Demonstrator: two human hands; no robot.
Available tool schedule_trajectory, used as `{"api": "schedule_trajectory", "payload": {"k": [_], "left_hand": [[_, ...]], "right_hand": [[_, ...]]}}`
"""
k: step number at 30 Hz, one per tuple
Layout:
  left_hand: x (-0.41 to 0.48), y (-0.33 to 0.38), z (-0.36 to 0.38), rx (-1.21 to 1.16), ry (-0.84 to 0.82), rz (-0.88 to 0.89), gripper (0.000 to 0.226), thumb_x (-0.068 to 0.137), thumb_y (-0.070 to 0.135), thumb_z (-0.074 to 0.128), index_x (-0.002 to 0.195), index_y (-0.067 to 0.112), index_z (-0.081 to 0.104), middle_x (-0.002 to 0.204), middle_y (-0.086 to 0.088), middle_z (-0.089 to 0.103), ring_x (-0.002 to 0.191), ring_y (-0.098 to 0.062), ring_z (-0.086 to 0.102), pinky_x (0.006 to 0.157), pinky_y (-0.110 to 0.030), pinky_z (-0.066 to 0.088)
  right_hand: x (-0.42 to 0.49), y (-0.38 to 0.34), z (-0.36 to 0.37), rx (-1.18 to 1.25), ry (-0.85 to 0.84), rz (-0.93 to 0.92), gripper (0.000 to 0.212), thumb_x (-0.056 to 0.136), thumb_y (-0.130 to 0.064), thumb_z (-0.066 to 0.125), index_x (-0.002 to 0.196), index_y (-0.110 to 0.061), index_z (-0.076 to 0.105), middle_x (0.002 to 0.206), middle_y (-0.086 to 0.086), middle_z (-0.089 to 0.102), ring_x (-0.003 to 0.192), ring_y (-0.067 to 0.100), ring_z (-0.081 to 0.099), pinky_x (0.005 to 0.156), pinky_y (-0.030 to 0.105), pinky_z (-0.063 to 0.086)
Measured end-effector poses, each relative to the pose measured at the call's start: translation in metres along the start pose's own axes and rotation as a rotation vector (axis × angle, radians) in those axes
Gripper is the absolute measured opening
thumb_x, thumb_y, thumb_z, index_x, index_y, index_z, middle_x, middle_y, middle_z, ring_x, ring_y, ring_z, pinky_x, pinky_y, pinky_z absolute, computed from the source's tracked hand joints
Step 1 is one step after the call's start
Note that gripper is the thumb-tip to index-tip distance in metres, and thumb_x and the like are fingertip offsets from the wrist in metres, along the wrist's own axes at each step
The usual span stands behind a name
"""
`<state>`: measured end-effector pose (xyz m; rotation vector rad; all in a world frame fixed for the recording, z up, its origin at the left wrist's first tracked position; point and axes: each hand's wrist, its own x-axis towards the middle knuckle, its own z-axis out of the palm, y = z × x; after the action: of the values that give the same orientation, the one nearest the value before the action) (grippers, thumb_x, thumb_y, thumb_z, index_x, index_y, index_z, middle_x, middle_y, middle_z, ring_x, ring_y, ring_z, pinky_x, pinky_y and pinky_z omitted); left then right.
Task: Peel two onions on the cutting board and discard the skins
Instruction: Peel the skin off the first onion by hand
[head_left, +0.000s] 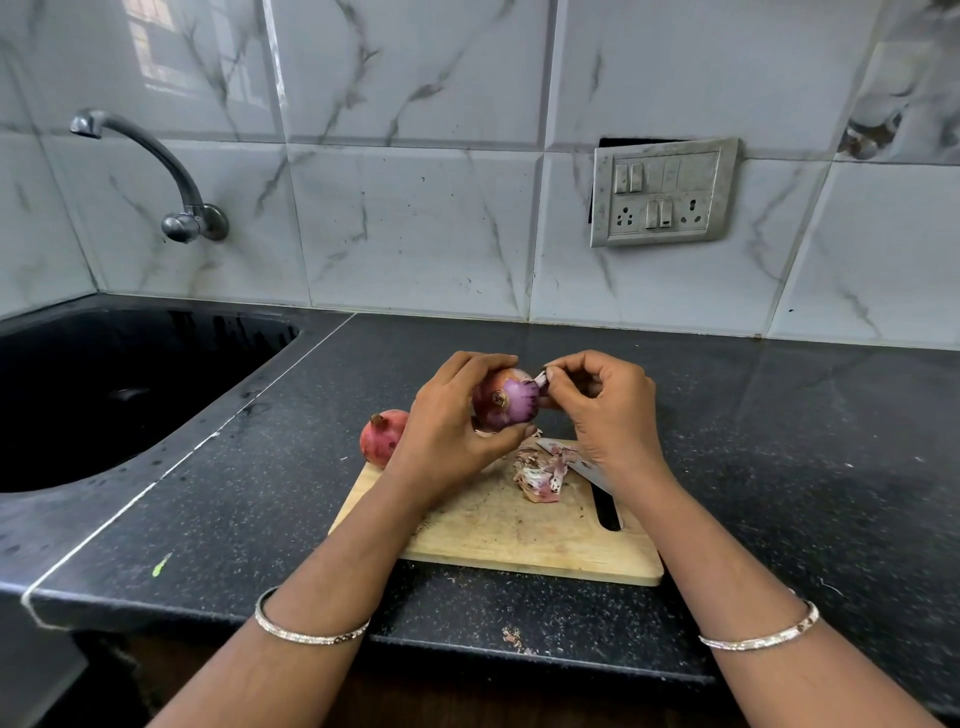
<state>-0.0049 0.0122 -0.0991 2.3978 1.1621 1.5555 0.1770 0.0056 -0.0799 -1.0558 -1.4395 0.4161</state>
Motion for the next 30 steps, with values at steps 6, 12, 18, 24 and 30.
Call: {"api": "schedule_trajectory", "payload": {"k": [6, 12, 18, 24, 30], "left_hand": [[0.001, 0.002, 0.001, -0.066, 0.015, 0.009, 0.059, 0.072, 0.027, 0.087, 0.123, 0.014, 0.062, 0.117, 0.001, 0.063, 0.104, -0.007, 0.06, 0.09, -0.022, 0.052], [0.0, 0.005, -0.001, -0.122, 0.02, -0.019, 0.057, 0.07, 0.026, 0.082, 0.121, 0.016, 0.058, 0.116, 0.001, 0.061, 0.104, -0.01, 0.062, 0.089, -0.026, 0.054], [0.0, 0.007, -0.002, -0.145, 0.017, -0.039, 0.057, 0.07, 0.025, 0.081, 0.121, 0.014, 0.059, 0.116, 0.002, 0.061, 0.104, -0.009, 0.061, 0.088, -0.02, 0.052], [0.0, 0.009, -0.001, -0.162, 0.022, -0.045, 0.056, 0.071, 0.025, 0.081, 0.121, 0.012, 0.059, 0.117, 0.001, 0.062, 0.104, -0.007, 0.061, 0.087, -0.012, 0.048], [0.0, 0.006, -0.002, -0.165, 0.038, -0.077, 0.057, 0.072, 0.026, 0.08, 0.122, 0.016, 0.057, 0.117, 0.002, 0.061, 0.104, -0.01, 0.062, 0.085, -0.015, 0.05]], "right_hand": [[-0.002, -0.003, 0.0, 0.052, 0.007, 0.06, 0.005, 0.092, -0.003, 0.072, 0.09, -0.001, 0.075, 0.078, 0.008, 0.075, 0.07, 0.016, 0.076, 0.072, 0.036, 0.064], [0.0, -0.001, -0.001, 0.021, 0.055, 0.099, 0.006, 0.093, -0.004, 0.07, 0.089, -0.002, 0.075, 0.077, 0.009, 0.076, 0.068, 0.017, 0.076, 0.073, 0.04, 0.064], [0.003, 0.006, -0.002, -0.073, 0.109, 0.131, 0.01, 0.092, -0.005, 0.068, 0.084, -0.006, 0.075, 0.073, 0.004, 0.075, 0.064, 0.011, 0.074, 0.071, 0.034, 0.064], [0.004, 0.009, -0.002, -0.173, 0.113, 0.145, 0.013, 0.091, -0.006, 0.068, 0.08, -0.009, 0.075, 0.068, 0.0, 0.073, 0.062, 0.007, 0.073, 0.07, 0.03, 0.063], [0.003, 0.008, -0.001, -0.24, 0.02, 0.154, 0.01, 0.086, -0.012, 0.074, 0.084, -0.02, 0.08, 0.075, -0.009, 0.074, 0.073, 0.006, 0.071, 0.073, 0.029, 0.059]]}}
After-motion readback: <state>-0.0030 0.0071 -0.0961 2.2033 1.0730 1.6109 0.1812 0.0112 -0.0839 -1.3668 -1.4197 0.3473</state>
